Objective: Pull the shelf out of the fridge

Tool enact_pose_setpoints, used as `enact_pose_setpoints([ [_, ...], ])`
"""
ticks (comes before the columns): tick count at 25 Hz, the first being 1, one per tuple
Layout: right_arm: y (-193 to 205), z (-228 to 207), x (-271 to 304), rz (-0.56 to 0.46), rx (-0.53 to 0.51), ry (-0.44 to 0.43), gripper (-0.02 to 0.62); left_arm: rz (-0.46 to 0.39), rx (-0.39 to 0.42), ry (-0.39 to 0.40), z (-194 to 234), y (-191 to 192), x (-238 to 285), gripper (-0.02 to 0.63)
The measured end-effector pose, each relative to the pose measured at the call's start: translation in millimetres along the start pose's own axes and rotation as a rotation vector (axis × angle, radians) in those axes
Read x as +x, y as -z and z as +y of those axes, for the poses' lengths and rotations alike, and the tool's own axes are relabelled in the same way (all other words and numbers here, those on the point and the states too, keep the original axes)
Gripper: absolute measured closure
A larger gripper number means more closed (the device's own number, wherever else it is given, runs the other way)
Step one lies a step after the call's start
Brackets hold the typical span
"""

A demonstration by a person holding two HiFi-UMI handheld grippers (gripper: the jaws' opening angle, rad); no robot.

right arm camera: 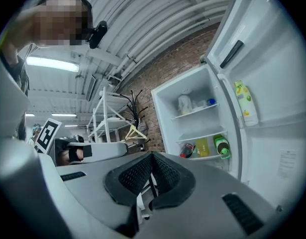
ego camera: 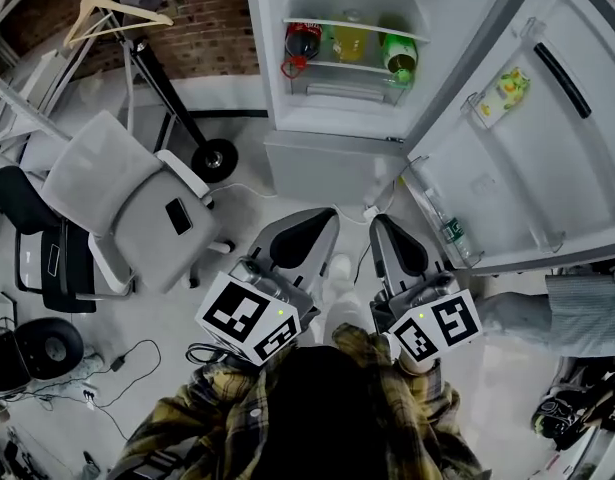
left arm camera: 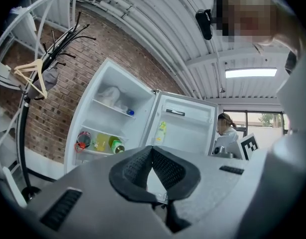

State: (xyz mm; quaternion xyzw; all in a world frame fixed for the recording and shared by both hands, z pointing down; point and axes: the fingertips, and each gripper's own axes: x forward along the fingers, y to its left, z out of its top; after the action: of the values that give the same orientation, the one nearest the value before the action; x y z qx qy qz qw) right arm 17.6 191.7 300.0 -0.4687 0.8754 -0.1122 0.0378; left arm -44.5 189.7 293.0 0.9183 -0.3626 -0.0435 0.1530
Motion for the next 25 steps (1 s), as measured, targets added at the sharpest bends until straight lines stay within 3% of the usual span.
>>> enact_pose_setpoints([
  [10, 3, -50, 64, 0.017, 0.015, -0.060, 0.578, -0.016, 0.004, -0.040, 50, -7, 61, 0.603],
  [25, -36, -128, 130, 0.022, -0.001, -0.169, 0.578, -0.071, 0.000, -0.111, 93, -39, 157, 0.603],
])
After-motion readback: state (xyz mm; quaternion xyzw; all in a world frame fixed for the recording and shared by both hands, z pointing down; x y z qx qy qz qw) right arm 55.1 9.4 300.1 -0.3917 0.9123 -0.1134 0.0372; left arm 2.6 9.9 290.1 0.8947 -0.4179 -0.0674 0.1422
